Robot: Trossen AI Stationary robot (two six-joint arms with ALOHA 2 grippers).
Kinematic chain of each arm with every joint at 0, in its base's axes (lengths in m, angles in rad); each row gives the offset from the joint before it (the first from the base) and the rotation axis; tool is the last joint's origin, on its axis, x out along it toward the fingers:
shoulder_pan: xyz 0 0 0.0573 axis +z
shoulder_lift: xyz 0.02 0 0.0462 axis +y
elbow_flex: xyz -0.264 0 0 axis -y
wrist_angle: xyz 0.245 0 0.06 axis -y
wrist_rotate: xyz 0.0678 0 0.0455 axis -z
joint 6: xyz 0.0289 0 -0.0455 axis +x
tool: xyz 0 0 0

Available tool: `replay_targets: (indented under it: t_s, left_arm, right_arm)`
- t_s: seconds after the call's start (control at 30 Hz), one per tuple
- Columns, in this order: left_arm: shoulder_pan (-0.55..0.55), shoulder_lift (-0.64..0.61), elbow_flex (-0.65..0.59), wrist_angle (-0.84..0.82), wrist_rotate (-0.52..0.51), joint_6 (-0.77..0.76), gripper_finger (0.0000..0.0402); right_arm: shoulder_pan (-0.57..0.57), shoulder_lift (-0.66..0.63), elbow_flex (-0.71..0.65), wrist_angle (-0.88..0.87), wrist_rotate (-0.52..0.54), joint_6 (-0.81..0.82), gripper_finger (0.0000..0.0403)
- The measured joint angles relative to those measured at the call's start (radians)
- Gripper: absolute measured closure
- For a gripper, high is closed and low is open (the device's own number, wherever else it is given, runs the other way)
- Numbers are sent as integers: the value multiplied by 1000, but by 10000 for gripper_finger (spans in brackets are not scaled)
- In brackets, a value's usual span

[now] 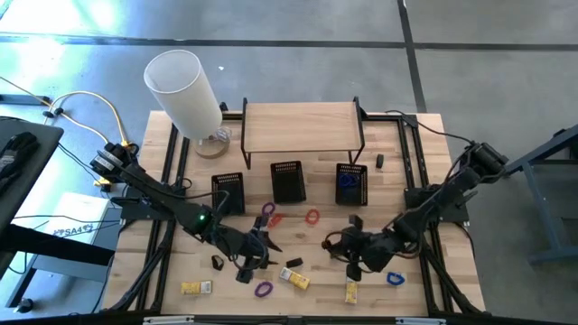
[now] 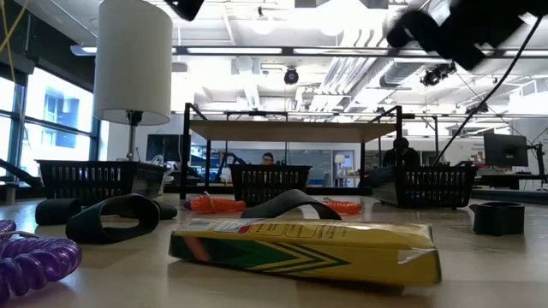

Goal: Pick & Place Office Desk Supplies
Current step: Put the black rubber band into the left black bin

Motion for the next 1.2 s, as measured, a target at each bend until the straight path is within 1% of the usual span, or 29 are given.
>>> replay_targets:
  t_s: [0.07, 0.13, 0.23, 0.33, 0.53, 0.73, 0.97, 1.1, 1.2]
  left_arm:
    - [9, 0, 0, 25, 0, 2, 242]
    - [16, 0, 0, 37, 1, -8, 242]
    - [25, 0, 0, 36, 2, -39, 242]
    - [28, 0, 0, 33, 2, -41, 242]
    - [48, 0, 0, 31, 51, -55, 242]
    - [81, 13, -1, 29, 2, -110, 242]
    - [98, 47, 0, 45, 7, -108, 242]
    - [104, 66, 0, 61, 40, -71, 242]
    - [103, 72, 0, 71, 39, -55, 238]
  right_arm:
    - [0, 0, 0, 69, 38, -108, 399]
    - [-2, 0, 0, 136, 50, -196, 399]
    - [-3, 0, 0, 216, 48, -300, 399]
    - [-3, 0, 0, 275, 25, -360, 399]
    - [-3, 0, 0, 283, 24, -363, 399]
    - [-3, 0, 0, 283, 25, -363, 399]
    - [-5, 0, 1, 280, 21, -384, 399]
    - [-11, 0, 1, 277, 4, -387, 399]
    - [-17, 0, 1, 274, 2, -387, 399]
